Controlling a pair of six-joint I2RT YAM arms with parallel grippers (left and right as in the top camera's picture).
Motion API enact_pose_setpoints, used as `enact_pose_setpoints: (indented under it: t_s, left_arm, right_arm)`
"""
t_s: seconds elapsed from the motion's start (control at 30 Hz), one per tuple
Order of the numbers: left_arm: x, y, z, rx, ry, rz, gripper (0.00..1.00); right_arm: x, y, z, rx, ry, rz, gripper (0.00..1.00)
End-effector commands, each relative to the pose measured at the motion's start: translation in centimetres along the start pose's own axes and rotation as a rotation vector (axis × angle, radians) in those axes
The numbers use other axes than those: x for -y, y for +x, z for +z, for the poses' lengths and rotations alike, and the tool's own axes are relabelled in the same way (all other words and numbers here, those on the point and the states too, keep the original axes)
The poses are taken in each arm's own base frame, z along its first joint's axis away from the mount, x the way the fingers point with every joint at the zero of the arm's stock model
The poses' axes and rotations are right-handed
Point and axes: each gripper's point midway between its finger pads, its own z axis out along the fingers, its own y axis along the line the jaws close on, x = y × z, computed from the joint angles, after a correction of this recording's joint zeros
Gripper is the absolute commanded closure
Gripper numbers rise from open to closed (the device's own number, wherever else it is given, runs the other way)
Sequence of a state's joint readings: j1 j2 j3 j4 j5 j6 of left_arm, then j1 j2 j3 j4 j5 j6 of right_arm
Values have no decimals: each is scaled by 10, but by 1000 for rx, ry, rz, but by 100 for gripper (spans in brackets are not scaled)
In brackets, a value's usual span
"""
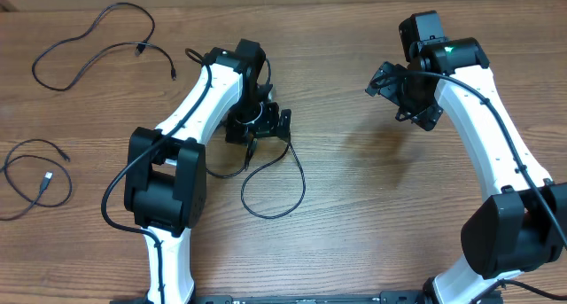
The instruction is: Untangle cables
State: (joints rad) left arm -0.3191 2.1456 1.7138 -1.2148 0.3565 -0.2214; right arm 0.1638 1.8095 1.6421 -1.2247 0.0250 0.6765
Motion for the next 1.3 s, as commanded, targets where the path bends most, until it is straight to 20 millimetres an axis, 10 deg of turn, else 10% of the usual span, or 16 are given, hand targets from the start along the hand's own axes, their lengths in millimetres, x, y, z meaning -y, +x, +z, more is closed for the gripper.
enact_pose_setpoints:
  t_s: [0.0, 0.53, 0.77, 1.27]
  left_arm:
    - [-8, 8, 0, -38, -49, 54, 0]
    - [43, 63, -137, 277, -28, 211, 0]
    - [44, 87, -122, 223, -203, 353, 0]
    - [-3, 45, -65, 299, -386, 444, 0]
  right_arm:
    - [1, -1, 0, 0, -1, -2, 0]
    - [0, 0, 0, 0, -1, -2, 0]
    - [1, 0, 0, 0, -1, -2, 0]
    - [1, 0, 0, 0, -1, -2, 0]
